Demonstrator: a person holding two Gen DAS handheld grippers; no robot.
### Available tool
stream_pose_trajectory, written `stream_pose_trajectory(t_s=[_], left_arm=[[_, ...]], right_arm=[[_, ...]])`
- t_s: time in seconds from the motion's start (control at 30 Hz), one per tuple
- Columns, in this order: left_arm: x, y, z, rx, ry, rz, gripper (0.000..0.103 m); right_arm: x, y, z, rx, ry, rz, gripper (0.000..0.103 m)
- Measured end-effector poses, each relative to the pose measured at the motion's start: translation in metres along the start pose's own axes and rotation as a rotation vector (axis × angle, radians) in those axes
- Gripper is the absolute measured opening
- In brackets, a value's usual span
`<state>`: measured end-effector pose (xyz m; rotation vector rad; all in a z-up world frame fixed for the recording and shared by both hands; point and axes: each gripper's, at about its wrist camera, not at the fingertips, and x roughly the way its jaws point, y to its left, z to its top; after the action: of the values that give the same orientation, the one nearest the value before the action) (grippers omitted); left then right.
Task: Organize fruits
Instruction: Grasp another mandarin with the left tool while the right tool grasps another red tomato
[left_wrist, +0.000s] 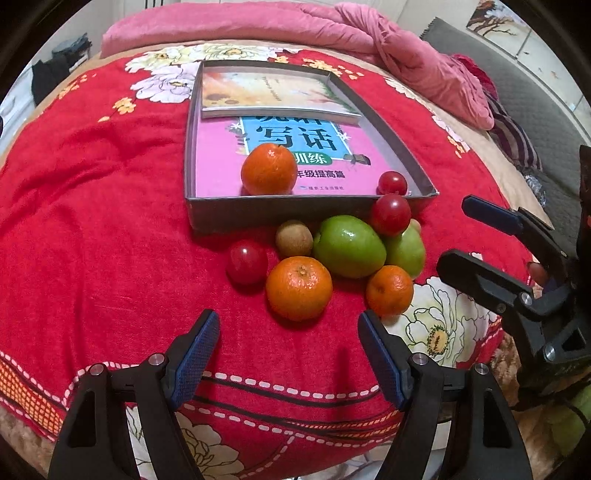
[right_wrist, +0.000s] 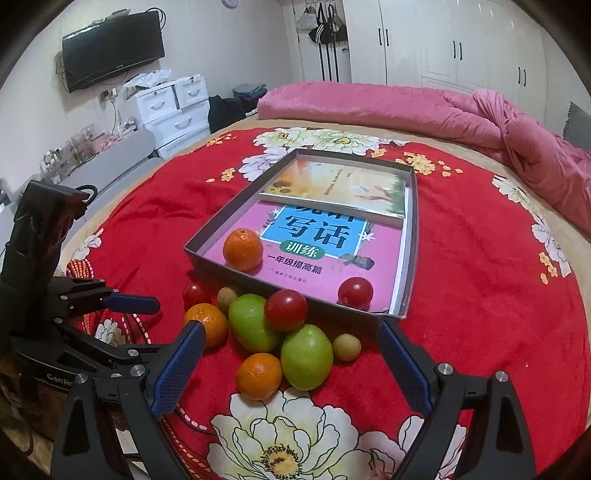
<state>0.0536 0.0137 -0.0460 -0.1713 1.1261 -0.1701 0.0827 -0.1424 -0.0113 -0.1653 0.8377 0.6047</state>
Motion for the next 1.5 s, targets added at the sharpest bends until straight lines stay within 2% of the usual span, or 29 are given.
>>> stream_pose_trajectory(t_s=[0.37, 0.43, 0.53, 0.63, 0.7, 0.9, 1.27, 1.37, 1.5], left_arm=[[0.006, 0.001, 0.003, -0.014, -0.01, -0.009, 0.078], [0.006, 0.0, 0.003, -0.008, -0.012, -0.013, 0.071], [0.009, -0.002, 0.004, -0.005, -0.012, -0.016, 0.066], [0.01, -0.004, 0.005, 0.0, -0.011, -0.021, 0.058], [0.01, -0.005, 0.006, 0.003, -0.015, -0.022, 0.055], [0.012, -0.006, 0.008, 0.008, -0.02, -0.022, 0.053], [0.018, -0.004, 0.011, -0.001, -0.013, -0.024, 0.052], [0.02, -0.003, 0.012, -0.004, -0.011, -0.026, 0.048], [0.024, -0.003, 0.014, -0.01, -0.004, -0.04, 0.045]], right_arm=[[0.009, -0.002, 0.001, 0.025, 0.024, 0.014, 0.094], [0.012, -0.004, 0.002, 0.038, 0.035, 0.02, 0.092], [0.016, -0.007, 0.003, 0.069, 0.044, 0.037, 0.086], [0.022, -0.011, 0.006, 0.093, 0.061, 0.052, 0.075], [0.028, -0.011, 0.007, 0.101, 0.076, 0.059, 0.065], [0.04, -0.01, 0.01, 0.097, 0.096, 0.067, 0.05], [0.048, -0.001, 0.012, 0.045, 0.098, 0.054, 0.039], [0.048, 0.0, 0.012, 0.035, 0.09, 0.051, 0.032], [0.046, -0.001, 0.012, 0.034, 0.08, 0.055, 0.032]])
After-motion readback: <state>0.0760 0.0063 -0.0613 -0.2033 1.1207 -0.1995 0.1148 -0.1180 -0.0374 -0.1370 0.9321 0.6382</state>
